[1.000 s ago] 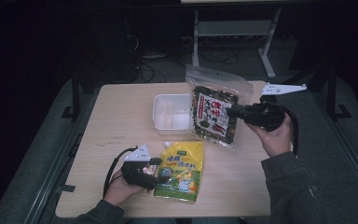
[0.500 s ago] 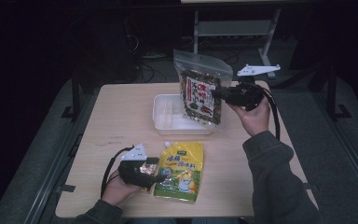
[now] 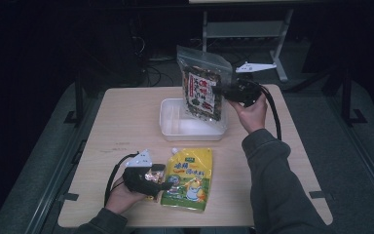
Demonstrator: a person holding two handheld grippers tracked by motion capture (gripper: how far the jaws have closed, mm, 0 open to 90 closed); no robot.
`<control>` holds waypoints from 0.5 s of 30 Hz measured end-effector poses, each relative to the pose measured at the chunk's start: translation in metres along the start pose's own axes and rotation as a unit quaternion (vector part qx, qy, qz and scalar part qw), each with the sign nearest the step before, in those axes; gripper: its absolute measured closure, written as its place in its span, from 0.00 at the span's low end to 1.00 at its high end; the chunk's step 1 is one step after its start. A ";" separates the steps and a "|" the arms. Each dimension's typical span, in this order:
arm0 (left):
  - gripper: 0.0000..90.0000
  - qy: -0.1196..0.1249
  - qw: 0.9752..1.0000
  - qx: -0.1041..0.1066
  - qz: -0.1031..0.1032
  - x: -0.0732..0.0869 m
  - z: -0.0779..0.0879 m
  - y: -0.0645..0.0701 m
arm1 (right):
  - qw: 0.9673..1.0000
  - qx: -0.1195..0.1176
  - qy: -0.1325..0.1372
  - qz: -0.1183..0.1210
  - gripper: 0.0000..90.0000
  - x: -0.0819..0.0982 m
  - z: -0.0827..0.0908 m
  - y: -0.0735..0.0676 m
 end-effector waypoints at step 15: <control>0.28 0.001 1.000 0.002 0.005 0.001 -0.001 -0.001 | 0.999 0.031 -0.016 0.007 0.83 0.025 -0.026 0.015</control>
Point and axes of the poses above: each handheld gripper's, and its own axes: z roughly backward along the jaws, x roughly out of its underside, y roughly to its right, the point moved 9 cm from there along -z, roughly forward along the jaws, and after that the axes turned 10 degrees about y, right-handed, at the moved point
